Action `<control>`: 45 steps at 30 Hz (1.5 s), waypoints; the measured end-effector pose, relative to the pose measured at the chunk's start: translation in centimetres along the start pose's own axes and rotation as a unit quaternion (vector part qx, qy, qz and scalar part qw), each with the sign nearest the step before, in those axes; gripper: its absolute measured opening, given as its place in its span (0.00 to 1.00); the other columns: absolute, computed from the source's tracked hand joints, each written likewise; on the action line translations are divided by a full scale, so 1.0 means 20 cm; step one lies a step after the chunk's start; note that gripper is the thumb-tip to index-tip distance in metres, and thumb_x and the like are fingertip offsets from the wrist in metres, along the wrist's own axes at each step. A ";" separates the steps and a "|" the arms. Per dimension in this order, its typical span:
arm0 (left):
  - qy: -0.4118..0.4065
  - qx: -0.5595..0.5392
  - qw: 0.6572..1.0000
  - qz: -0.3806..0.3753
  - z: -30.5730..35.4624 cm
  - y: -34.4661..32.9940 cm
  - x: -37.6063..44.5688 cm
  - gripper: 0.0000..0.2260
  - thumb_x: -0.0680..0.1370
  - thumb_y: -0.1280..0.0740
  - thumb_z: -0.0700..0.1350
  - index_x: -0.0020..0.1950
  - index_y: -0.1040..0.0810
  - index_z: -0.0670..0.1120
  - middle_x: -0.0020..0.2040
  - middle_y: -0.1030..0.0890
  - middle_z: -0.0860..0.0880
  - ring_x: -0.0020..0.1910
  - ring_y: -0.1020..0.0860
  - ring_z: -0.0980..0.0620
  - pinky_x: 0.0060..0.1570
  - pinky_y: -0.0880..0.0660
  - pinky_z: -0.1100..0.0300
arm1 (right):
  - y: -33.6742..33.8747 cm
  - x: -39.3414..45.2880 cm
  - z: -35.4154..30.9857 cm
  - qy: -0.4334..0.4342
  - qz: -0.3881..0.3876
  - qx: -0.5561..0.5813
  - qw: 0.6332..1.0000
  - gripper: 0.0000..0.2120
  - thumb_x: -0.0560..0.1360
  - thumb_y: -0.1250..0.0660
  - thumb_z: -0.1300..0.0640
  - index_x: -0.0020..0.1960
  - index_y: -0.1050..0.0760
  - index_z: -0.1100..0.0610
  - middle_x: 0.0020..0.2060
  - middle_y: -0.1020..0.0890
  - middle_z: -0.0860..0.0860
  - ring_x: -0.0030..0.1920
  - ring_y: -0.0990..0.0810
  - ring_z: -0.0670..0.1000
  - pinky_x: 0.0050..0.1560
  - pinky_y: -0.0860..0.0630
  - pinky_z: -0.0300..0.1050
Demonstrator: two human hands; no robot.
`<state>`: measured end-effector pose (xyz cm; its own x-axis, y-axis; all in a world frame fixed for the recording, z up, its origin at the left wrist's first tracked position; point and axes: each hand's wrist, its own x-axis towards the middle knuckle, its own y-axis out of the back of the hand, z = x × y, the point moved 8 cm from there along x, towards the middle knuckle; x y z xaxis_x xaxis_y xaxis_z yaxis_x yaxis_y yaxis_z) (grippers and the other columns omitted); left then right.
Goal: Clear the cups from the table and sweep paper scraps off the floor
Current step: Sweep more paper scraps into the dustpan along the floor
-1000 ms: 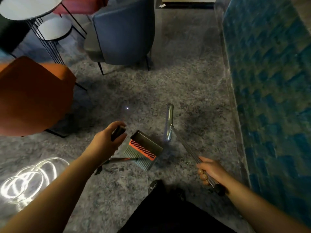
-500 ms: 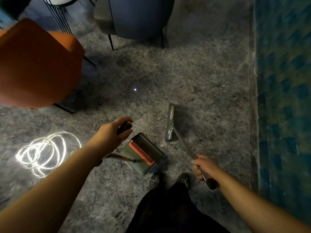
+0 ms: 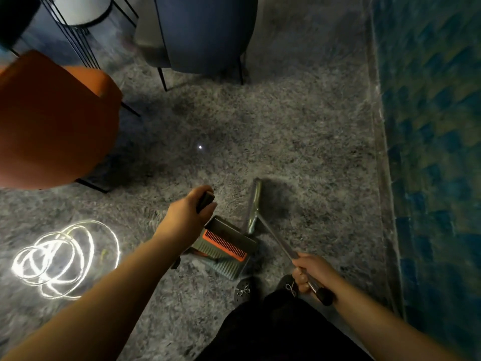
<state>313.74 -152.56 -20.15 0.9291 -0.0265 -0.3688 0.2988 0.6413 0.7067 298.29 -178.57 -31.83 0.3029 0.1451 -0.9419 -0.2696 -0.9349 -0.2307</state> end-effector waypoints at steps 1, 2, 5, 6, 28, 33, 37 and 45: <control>0.003 -0.003 1.000 -0.002 0.01 0.00 0.02 0.17 0.79 0.34 0.51 0.68 0.28 0.55 0.44 0.22 0.50 0.36 0.24 0.54 0.36 0.27 0.60 | 0.01 -0.02 -0.04 0.005 0.003 0.011 1.000 0.08 0.81 0.48 0.67 0.53 0.33 0.58 0.20 0.34 0.51 0.15 0.38 0.44 0.19 0.39 0.30; 0.008 -0.006 1.000 -0.002 0.02 0.00 0.05 0.17 0.79 0.34 0.52 0.68 0.29 0.55 0.44 0.22 0.50 0.37 0.23 0.54 0.35 0.26 0.59 | 0.03 -0.03 -0.09 0.008 0.006 0.023 1.000 0.08 0.81 0.49 0.67 0.51 0.34 0.58 0.19 0.34 0.51 0.15 0.38 0.44 0.19 0.40 0.29; 0.018 -0.014 1.000 0.007 0.07 0.01 0.14 0.17 0.79 0.34 0.52 0.68 0.30 0.56 0.46 0.21 0.48 0.40 0.21 0.51 0.35 0.23 0.58 | 0.08 -0.06 -0.26 0.022 0.000 0.044 0.999 0.08 0.81 0.49 0.66 0.55 0.33 0.59 0.19 0.34 0.50 0.15 0.38 0.44 0.17 0.40 0.30; 0.017 -0.015 1.000 0.011 0.11 0.00 0.20 0.17 0.79 0.34 0.53 0.68 0.30 0.57 0.47 0.20 0.48 0.41 0.20 0.49 0.36 0.23 0.57 | 0.12 -0.06 -0.34 0.029 0.005 0.050 0.998 0.11 0.81 0.48 0.66 0.61 0.33 0.59 0.20 0.34 0.51 0.15 0.38 0.44 0.17 0.40 0.30; -0.086 -0.073 0.988 0.106 1.84 0.16 1.97 0.14 0.79 0.35 0.52 0.65 0.28 0.56 0.46 0.20 0.47 0.42 0.20 0.43 0.43 0.20 0.49 | 0.63 0.03 -2.76 0.172 0.012 0.045 0.984 0.23 0.81 0.48 0.67 0.74 0.43 0.53 0.20 0.34 0.51 0.15 0.36 0.46 0.17 0.39 0.32; -0.096 -0.096 0.987 0.091 2.09 0.21 2.56 0.13 0.79 0.34 0.52 0.63 0.28 0.57 0.46 0.21 0.53 0.40 0.21 0.52 0.38 0.22 0.55 | 0.62 0.16 -3.38 0.197 0.027 0.046 0.979 0.20 0.81 0.48 0.68 0.72 0.40 0.58 0.20 0.34 0.51 0.15 0.37 0.45 0.17 0.40 0.32; -0.095 -0.099 0.987 0.086 2.29 0.26 2.99 0.10 0.79 0.34 0.53 0.59 0.29 0.61 0.46 0.21 0.54 0.39 0.22 0.56 0.35 0.25 0.61 | 0.61 0.25 -3.81 0.200 0.035 0.059 0.977 0.22 0.81 0.47 0.68 0.71 0.40 0.52 0.23 0.34 0.52 0.16 0.36 0.46 0.17 0.39 0.33; -0.088 -0.131 0.985 0.068 2.69 0.34 3.78 0.14 0.78 0.33 0.52 0.63 0.28 0.59 0.44 0.23 0.59 0.38 0.22 0.60 0.27 0.29 0.71 | 0.61 0.42 -4.62 0.206 0.025 0.055 0.977 0.17 0.80 0.48 0.69 0.69 0.38 0.62 0.20 0.34 0.52 0.15 0.37 0.46 0.17 0.39 0.32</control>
<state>397.69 -191.53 -10.71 0.9870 -0.0451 -0.1542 0.1241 0.8235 0.5535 381.97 -218.75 -19.93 0.6232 -0.0634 -0.7795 -0.3827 -0.8939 -0.2332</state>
